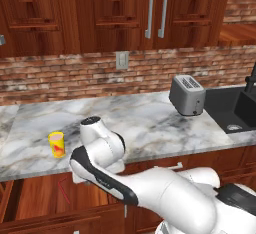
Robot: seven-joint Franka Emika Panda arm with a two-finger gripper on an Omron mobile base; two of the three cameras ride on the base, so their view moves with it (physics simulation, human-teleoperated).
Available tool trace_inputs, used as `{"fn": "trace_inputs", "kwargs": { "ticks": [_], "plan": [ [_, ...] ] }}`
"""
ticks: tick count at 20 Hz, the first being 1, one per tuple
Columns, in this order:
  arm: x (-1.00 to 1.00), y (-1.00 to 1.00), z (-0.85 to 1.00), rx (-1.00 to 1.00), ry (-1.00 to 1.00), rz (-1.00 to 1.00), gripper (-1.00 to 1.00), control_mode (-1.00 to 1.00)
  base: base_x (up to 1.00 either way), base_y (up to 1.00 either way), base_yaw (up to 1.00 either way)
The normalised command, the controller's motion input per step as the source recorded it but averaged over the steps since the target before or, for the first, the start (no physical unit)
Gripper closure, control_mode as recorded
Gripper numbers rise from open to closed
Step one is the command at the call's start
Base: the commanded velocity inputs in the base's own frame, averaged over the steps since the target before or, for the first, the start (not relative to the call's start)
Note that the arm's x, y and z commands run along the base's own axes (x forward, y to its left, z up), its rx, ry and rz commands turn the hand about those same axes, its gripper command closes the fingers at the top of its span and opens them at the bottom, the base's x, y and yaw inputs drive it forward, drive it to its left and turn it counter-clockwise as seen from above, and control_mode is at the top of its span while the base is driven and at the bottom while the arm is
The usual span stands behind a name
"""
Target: Pick up the straw from the left drawer and put it inside the smoothie cup.
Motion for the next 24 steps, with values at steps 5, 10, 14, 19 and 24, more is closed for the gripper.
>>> {"fn": "trace_inputs", "kwargs": {
  "ticks": [5,10,14,19,24],
  "plan": [
    [0.12,0.48,-0.35,-0.01,-0.01,0.00,-1.00,-1.00,0.00,0.00,0.00],
    [0.16,0.36,-0.54,0.00,0.00,0.00,-1.00,-1.00,0.00,0.00,0.00],
    [0.05,0.19,-0.74,0.00,0.00,0.00,-1.00,-1.00,0.00,0.00,0.00],
    [0.00,0.08,-0.58,0.01,-0.03,0.00,-1.00,-1.00,0.00,0.00,0.00],
    [-0.16,0.09,-0.35,0.00,-0.14,0.00,-1.00,-1.00,0.00,0.00,0.00]
  ]
}}
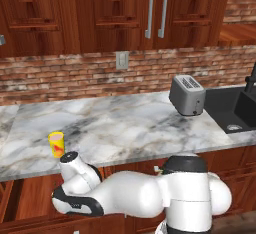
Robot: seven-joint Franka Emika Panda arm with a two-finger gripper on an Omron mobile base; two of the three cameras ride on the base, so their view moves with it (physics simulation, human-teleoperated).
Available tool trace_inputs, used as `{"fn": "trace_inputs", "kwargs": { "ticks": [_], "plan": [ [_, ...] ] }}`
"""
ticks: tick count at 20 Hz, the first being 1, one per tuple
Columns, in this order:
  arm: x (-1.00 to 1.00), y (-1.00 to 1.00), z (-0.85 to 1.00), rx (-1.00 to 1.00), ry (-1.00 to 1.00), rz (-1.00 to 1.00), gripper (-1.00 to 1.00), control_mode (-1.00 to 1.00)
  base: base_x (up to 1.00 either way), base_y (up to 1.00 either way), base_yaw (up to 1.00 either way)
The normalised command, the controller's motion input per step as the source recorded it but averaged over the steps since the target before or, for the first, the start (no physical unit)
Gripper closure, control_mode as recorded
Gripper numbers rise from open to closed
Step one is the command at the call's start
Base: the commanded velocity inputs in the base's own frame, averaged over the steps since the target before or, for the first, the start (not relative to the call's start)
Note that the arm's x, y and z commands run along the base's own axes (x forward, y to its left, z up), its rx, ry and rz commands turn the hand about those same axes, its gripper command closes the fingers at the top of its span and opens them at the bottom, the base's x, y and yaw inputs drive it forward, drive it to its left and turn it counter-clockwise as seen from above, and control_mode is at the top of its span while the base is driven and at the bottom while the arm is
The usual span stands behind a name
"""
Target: Pick up the straw from the left drawer and put it inside the smoothie cup.
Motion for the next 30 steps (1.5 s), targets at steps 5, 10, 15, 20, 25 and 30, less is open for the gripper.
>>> {"fn": "trace_inputs", "kwargs": {
  "ticks": [5,10,15,20,25,30],
  "plan": [
    [-0.71,0.12,-0.20,0.00,-0.13,0.00,-1.00,-1.00,0.00,0.00,0.00],
    [-1.00,0.00,-0.19,0.09,-0.01,0.00,-1.00,-1.00,0.00,0.00,0.00],
    [-1.00,0.03,-0.08,0.11,0.07,0.00,-1.00,-1.00,0.00,0.00,0.00],
    [-1.00,0.00,-0.16,0.11,0.09,0.00,-1.00,-1.00,0.00,0.00,0.00],
    [-0.97,0.00,0.26,0.05,-0.02,0.00,-1.00,-1.00,0.00,0.00,0.00],
    [0.07,0.00,0.88,0.00,-0.02,0.00,-1.00,-1.00,0.00,0.00,0.00]
  ]
}}
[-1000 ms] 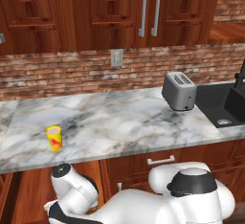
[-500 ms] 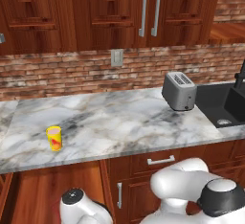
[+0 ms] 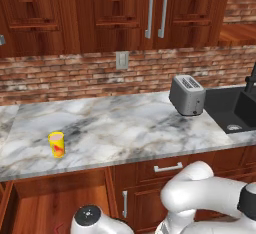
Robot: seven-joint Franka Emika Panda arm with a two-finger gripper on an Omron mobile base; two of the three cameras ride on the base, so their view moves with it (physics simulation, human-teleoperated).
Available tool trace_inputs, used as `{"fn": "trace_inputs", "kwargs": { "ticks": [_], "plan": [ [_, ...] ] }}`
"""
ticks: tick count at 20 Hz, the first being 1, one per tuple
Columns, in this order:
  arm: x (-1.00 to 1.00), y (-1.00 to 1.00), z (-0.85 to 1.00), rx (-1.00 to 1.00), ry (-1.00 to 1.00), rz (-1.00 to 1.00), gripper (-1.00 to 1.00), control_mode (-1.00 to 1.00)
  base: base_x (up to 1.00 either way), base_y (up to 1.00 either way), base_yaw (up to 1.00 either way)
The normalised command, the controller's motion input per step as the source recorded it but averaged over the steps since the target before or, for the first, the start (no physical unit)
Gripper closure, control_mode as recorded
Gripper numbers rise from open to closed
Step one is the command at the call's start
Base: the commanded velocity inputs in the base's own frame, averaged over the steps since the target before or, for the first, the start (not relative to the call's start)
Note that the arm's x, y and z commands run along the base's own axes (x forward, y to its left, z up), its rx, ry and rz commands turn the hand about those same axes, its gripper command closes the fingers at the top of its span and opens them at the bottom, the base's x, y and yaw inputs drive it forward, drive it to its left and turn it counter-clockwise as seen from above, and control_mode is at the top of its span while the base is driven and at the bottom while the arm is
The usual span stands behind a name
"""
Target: Pick up the straw from the left drawer and put it inside the smoothie cup.
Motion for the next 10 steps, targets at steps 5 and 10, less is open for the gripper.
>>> {"fn": "trace_inputs", "kwargs": {
  "ticks": [5,10],
  "plan": [
    [0.97,0.00,0.15,0.01,0.03,0.08,-1.00,-1.00,0.00,0.00,0.00],
    [0.64,0.00,-0.14,0.00,0.02,0.11,-1.00,-1.00,0.00,0.00,0.00]
  ]
}}
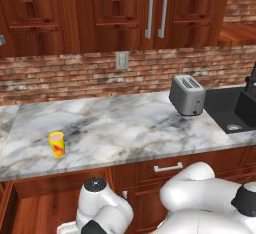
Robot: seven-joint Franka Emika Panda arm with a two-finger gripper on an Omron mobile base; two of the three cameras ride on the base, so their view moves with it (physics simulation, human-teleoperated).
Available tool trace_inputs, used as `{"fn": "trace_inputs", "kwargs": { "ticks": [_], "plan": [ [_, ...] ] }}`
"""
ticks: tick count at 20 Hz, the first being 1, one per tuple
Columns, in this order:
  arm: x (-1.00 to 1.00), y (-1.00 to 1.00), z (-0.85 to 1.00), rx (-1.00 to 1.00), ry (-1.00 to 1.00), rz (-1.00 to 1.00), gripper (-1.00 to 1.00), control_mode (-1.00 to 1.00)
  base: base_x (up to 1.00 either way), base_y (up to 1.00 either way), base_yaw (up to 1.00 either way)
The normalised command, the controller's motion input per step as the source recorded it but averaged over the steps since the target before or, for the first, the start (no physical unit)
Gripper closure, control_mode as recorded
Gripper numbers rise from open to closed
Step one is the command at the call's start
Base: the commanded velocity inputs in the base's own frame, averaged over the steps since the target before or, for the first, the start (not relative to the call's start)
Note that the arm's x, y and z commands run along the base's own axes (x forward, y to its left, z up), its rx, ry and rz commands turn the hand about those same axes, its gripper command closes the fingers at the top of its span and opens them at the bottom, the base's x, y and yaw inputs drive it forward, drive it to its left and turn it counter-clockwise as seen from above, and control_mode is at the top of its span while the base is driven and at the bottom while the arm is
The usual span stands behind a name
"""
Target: Pick up the straw from the left drawer and put it inside the smoothie cup.
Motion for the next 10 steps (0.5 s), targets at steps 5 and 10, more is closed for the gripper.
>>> {"fn": "trace_inputs", "kwargs": {
  "ticks": [5,10],
  "plan": [
    [0.44,0.13,-0.10,-0.01,-0.03,0.09,-1.00,-1.00,0.00,0.00,0.00],
    [0.48,0.42,-0.04,-0.09,0.00,0.04,-1.00,-1.00,0.00,0.00,0.00]
  ]
}}
